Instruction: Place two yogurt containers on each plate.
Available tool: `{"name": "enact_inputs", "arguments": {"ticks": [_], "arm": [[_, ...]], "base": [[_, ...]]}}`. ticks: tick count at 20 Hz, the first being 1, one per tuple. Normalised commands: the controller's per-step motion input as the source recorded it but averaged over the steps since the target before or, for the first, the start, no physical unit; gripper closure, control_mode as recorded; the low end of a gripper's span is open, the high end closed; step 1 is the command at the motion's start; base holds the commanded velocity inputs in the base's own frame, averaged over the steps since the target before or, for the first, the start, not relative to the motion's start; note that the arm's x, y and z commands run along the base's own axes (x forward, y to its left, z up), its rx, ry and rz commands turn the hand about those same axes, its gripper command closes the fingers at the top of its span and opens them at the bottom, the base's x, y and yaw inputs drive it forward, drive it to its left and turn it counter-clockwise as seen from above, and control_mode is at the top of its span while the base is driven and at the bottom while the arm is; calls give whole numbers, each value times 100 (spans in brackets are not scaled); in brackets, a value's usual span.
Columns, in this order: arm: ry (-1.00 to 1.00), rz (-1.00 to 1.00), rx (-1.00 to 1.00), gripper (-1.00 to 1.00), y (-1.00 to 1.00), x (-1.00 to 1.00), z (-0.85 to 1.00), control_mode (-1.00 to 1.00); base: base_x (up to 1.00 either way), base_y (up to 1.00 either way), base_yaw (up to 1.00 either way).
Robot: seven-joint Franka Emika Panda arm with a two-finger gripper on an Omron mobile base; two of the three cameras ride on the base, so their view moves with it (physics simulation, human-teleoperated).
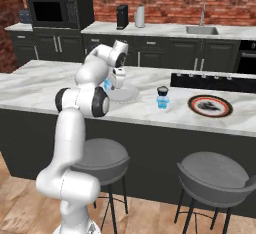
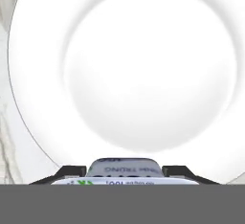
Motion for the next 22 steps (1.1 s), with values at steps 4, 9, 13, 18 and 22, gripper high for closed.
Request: {"name": "enact_inputs", "arguments": {"ticks": [4, 9, 13, 18, 22], "arm": [[0, -9, 0, 100, 0, 15, -19, -100], [0, -7, 0, -100, 2, 2, -16, -100], [0, -8, 0, -100, 0, -13, 0, -100], [0, -9, 0, -100, 0, -24, 0, -100], [0, -11, 0, -100, 4, -7, 5, -100]], "base": [[0, 0, 0], [0, 0, 0], [0, 0, 0], [0, 0, 0], [0, 0, 0]]}}
